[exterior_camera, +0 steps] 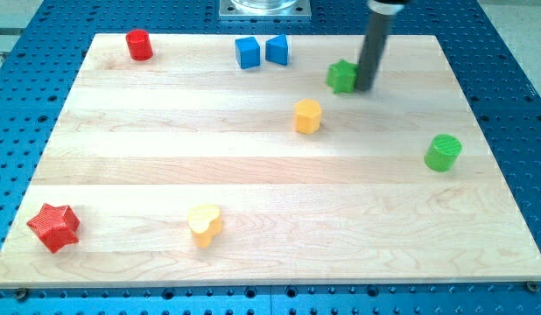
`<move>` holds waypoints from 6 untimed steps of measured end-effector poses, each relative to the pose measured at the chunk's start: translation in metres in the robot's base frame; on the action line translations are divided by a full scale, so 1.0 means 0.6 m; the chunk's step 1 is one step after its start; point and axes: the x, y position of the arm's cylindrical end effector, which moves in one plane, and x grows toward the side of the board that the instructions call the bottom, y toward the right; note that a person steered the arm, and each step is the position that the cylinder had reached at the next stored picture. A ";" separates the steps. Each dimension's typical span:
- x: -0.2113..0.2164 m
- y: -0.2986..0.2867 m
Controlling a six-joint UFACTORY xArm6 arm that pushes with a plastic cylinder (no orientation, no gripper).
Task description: Move green circle slightly to the left
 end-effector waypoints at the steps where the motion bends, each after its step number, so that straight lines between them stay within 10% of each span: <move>1: -0.040 -0.102; 4: 0.042 -0.169; 6: 0.076 0.145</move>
